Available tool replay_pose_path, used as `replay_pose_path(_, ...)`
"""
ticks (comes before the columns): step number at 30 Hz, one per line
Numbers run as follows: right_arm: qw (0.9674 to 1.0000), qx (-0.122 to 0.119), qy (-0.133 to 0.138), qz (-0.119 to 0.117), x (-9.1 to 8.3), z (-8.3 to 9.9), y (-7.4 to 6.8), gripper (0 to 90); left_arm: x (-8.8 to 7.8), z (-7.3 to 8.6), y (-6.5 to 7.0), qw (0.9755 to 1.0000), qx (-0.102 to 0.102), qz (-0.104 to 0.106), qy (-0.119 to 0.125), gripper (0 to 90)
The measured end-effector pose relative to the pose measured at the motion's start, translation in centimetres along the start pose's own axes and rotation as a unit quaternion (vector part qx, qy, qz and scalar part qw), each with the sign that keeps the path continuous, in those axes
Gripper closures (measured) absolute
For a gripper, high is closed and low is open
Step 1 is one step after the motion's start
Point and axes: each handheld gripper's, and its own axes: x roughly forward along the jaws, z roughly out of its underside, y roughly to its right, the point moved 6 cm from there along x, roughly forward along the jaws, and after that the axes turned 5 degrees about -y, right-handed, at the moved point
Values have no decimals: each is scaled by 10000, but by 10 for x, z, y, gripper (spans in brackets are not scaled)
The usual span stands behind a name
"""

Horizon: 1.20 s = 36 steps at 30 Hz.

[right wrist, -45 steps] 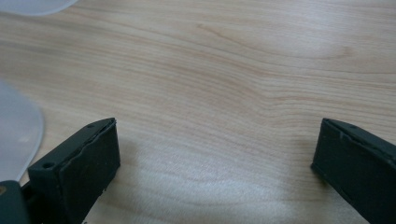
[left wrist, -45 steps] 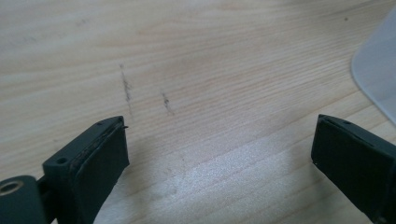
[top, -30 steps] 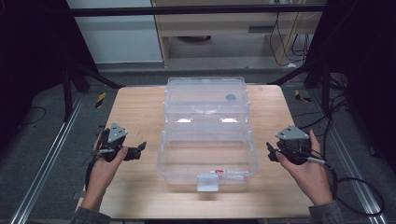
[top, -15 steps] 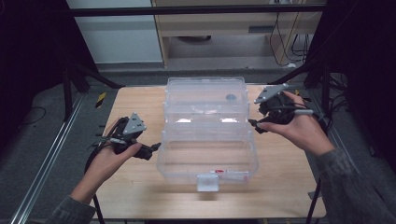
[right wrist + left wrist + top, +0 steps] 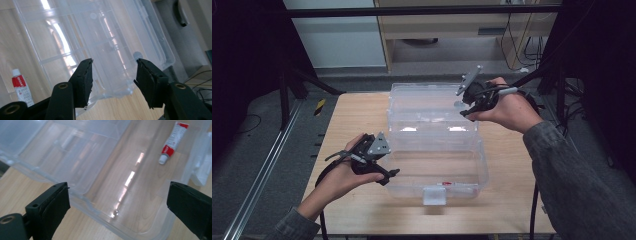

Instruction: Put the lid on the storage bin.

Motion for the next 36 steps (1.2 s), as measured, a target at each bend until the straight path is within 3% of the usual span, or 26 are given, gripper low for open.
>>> replay_pose_path(4,9998,-148,-102,-115,9,-6,-1,509,3,-1,6,9999,108,81,-74,40)
replay_pose_path(10,9977,-444,-330,-402,24,-7,-5,587,8,0,21,9984,332,408,-225,37)
replay_pose_path(14,9967,-548,-414,-431,28,-5,-5,593,12,0,28,9974,413,526,-260,38)
replay_pose_path(19,9943,-699,-579,-565,44,-4,-4,549,24,1,36,9944,621,753,-412,39)
replay_pose_path(23,9925,-826,-710,-558,54,-3,-6,559,27,0,39,9943,641,742,-430,54)
replay_pose_path(24,9921,-859,-711,-572,56,-4,-6,570,28,2,40,9929,726,797,-501,57)
replay_pose_path(29,9902,-988,-735,-660,59,-5,-9,616,34,9,37,9924,623,896,-562,101)
replay_pose_path(36,9877,-1125,-782,-756,60,-3,-9,678,41,17,42,9897,676,1089,-638,187)
